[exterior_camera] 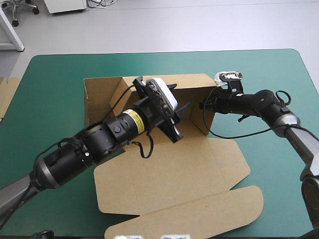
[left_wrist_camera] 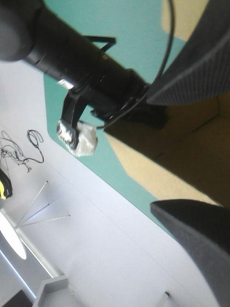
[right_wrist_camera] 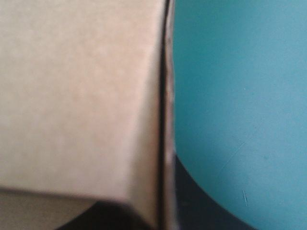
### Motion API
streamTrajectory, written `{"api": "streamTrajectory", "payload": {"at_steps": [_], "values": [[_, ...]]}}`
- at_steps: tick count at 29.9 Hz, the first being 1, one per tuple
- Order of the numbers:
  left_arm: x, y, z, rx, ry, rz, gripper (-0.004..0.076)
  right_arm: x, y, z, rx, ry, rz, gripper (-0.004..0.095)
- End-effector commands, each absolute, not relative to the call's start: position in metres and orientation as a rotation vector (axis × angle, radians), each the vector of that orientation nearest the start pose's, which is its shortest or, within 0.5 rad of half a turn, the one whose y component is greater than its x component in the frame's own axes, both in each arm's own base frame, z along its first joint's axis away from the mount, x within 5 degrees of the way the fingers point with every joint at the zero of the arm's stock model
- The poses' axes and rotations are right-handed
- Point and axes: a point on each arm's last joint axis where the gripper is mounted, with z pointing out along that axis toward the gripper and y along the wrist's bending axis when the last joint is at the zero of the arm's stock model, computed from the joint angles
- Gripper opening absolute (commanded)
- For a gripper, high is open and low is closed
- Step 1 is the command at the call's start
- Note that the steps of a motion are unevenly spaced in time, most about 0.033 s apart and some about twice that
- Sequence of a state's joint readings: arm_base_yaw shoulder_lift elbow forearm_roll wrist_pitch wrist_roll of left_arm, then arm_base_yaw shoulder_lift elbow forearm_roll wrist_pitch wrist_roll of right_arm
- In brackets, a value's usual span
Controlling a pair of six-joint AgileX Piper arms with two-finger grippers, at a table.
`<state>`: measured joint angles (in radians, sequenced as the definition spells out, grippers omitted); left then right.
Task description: Fold the box
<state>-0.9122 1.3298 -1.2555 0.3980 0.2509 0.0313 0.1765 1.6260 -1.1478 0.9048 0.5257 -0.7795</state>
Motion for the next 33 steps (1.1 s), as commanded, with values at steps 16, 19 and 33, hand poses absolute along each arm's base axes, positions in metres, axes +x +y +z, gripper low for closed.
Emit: {"api": "streamTrajectory", "payload": {"at_steps": [16, 19, 33], "values": [[0.263, -0.077, 0.491, 0.371, 1.719, -0.009, 0.0407, 0.339, 0.095, 0.289, -0.352, 2.267, 0.55, -0.0013], [0.267, -0.045, 0.488, 0.25, 1.794, 0.043, 0.0407, 0.339, 0.094, 0.288, -0.351, 2.277, 0.537, -0.0013], [0.265, 0.089, 0.458, -0.289, 1.912, 0.141, 0.0365, 0.337, 0.09, 0.288, -0.362, 2.338, 0.484, -0.0013]]}}
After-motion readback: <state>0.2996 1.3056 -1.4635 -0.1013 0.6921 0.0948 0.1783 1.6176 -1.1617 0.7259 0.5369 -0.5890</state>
